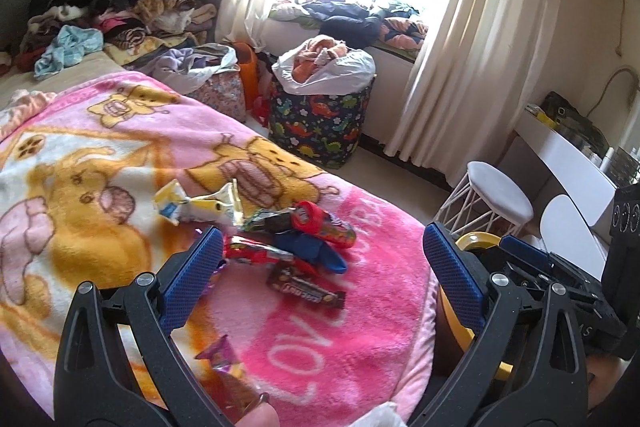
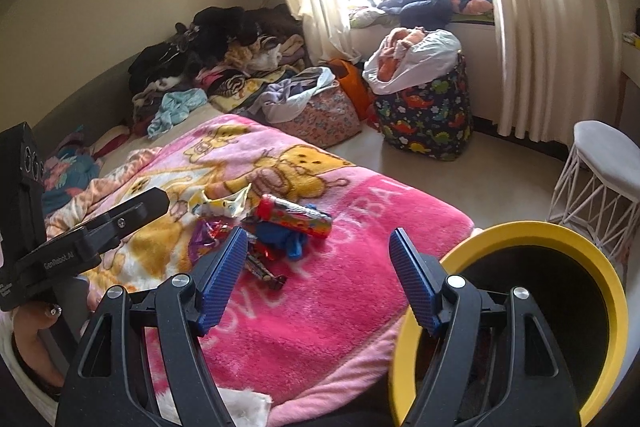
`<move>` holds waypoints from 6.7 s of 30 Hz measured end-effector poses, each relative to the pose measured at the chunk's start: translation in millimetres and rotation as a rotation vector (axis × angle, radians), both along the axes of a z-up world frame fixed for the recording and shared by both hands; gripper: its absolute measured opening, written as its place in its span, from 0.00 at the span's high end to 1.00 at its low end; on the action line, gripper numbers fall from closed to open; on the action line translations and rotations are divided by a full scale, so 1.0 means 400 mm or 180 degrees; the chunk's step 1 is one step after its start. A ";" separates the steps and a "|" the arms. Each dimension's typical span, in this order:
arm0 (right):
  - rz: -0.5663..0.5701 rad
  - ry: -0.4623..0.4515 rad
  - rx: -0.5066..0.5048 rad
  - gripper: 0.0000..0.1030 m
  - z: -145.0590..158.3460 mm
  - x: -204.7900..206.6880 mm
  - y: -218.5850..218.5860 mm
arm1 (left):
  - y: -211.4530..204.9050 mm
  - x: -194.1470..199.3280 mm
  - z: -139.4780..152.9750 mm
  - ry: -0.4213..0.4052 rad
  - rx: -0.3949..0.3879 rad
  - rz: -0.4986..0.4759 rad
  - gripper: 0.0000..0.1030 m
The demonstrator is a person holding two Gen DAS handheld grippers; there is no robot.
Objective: Collect trash
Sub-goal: 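Lower the left tool and grasp the clear candy wrapper, then grasp the red candy tube with the right tool, then carry the candy wrapper and red tube over the yellow-rimmed bin with both tools, then open both tools to drop the wrapper and tube into the bin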
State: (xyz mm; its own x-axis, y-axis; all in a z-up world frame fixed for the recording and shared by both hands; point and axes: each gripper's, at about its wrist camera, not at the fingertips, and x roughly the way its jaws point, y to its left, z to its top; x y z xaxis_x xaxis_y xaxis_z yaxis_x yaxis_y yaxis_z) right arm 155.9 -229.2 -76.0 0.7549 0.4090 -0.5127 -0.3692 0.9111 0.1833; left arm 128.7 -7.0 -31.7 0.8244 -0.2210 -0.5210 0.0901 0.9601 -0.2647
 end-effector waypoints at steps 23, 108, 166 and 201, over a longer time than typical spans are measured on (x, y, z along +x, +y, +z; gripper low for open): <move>0.0436 0.0090 -0.0588 0.31 -0.062 0.136 0.179 | 0.109 -0.053 -0.197 0.0858 -0.0211 0.0116 0.19; 0.0204 0.0050 0.0311 0.65 0.025 0.050 -0.050 | -0.129 -0.025 -0.044 0.0431 -0.0050 -0.0452 0.84; -0.0857 0.0026 0.0815 0.66 -0.007 -0.070 -0.431 | -0.454 -0.012 -0.014 0.0240 0.0275 -0.1199 0.84; -0.1472 0.0307 0.0922 0.46 -0.075 -0.080 -0.524 | -0.560 0.082 -0.088 0.0419 0.0285 -0.1357 0.39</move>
